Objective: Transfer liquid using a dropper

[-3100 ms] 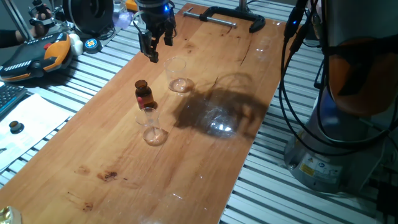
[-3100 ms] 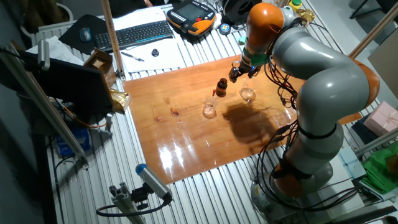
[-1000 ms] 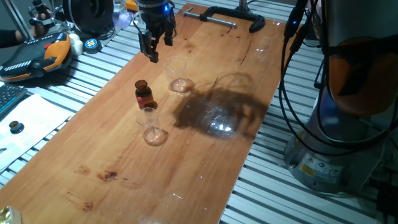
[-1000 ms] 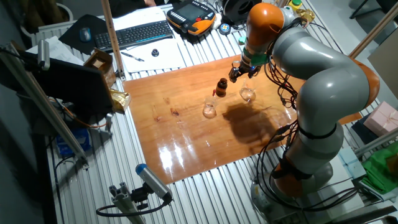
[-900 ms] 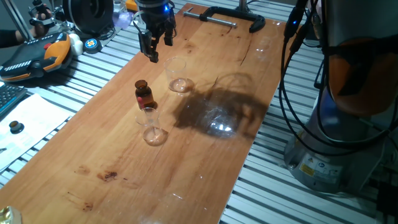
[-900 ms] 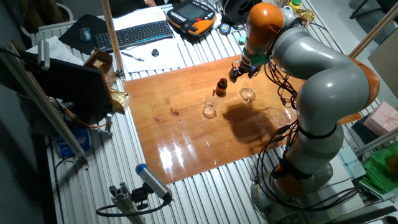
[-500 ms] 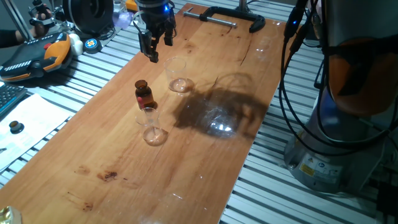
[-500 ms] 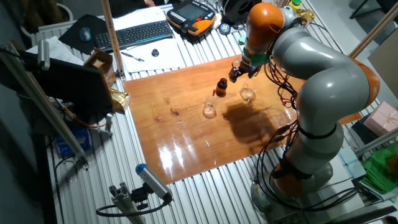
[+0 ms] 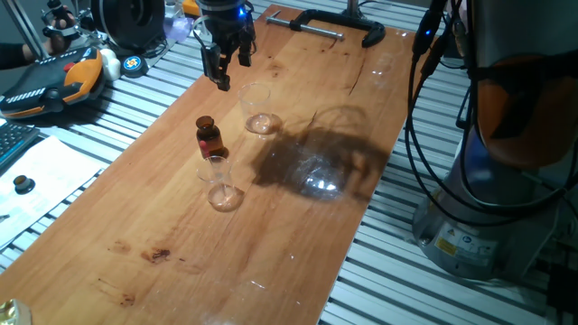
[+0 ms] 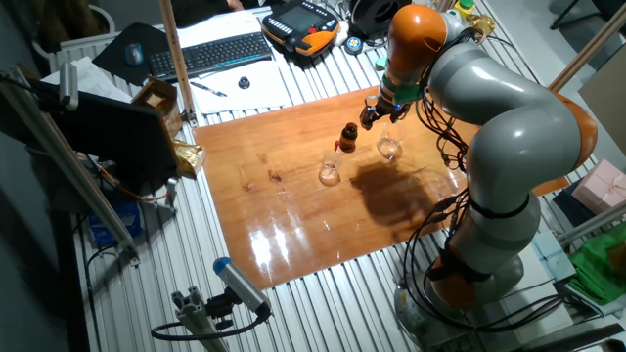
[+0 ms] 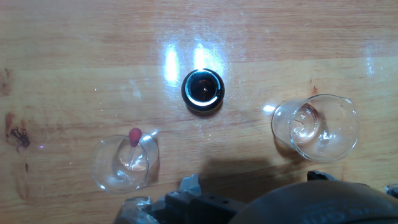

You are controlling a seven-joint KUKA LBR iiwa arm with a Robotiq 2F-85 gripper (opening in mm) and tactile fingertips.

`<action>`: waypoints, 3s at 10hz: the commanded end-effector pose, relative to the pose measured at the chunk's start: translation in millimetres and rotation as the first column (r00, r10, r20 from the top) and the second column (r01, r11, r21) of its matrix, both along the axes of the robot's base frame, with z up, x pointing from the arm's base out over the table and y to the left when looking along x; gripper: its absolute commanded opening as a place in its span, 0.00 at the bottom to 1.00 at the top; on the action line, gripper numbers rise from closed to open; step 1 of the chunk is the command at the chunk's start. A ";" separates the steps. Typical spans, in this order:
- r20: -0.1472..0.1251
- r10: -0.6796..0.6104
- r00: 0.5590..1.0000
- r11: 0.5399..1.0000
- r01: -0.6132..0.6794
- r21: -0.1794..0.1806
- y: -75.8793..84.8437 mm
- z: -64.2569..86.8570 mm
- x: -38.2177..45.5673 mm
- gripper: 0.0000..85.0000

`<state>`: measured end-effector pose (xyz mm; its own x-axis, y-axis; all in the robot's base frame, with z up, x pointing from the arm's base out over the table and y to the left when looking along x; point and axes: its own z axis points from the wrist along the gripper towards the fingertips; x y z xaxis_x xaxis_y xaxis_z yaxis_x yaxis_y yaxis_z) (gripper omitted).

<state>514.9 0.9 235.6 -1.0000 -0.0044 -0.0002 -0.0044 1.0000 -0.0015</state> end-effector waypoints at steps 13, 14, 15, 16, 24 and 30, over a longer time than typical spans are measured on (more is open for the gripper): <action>-0.258 0.344 0.903 0.929 -0.368 -0.051 -0.1 0.1 -0.5 0.01; -0.258 0.344 0.903 0.929 -0.368 -0.051 -0.1 0.1 -0.5 0.01; -0.255 0.345 0.903 0.929 -0.368 -0.047 -0.1 0.1 -0.5 0.01; -0.252 0.283 0.925 0.952 -0.303 -0.042 -0.1 0.1 -0.5 0.01; -0.269 0.241 0.933 0.970 -0.240 0.035 -0.1 0.1 -0.5 0.01; -0.265 0.190 0.945 0.982 -0.181 0.058 26.3 5.2 14.5 0.01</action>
